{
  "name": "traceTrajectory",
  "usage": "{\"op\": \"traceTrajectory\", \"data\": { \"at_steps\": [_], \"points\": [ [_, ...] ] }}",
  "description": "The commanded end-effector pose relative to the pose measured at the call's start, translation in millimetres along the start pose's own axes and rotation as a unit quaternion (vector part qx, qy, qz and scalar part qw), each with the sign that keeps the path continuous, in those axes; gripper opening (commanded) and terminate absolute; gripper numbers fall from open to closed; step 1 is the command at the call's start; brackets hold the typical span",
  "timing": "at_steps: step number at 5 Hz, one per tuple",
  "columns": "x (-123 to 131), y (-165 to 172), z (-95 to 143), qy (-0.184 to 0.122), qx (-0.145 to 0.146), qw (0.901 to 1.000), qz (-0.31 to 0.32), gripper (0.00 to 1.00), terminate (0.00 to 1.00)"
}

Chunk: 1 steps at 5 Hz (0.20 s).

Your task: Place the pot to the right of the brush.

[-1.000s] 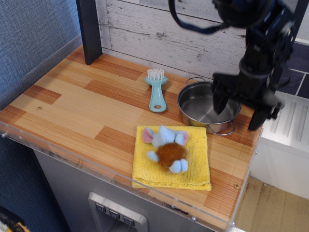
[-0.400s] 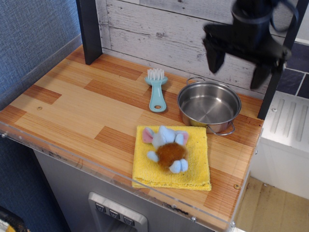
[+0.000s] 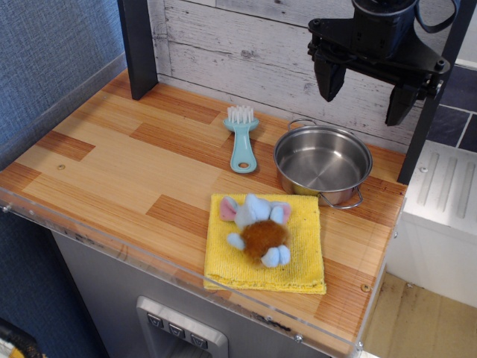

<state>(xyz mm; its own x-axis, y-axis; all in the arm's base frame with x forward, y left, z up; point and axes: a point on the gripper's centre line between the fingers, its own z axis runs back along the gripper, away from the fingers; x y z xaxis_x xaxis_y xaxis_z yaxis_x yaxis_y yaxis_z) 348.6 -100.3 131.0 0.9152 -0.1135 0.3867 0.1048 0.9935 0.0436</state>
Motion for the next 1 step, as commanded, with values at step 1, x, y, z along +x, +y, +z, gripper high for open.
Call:
{"op": "traceTrajectory", "data": {
  "at_steps": [1],
  "points": [
    [-2.6, -2.8, 19.1, -0.025, -0.003, 0.9997, 0.002, 1.0, 1.0]
  ]
}}
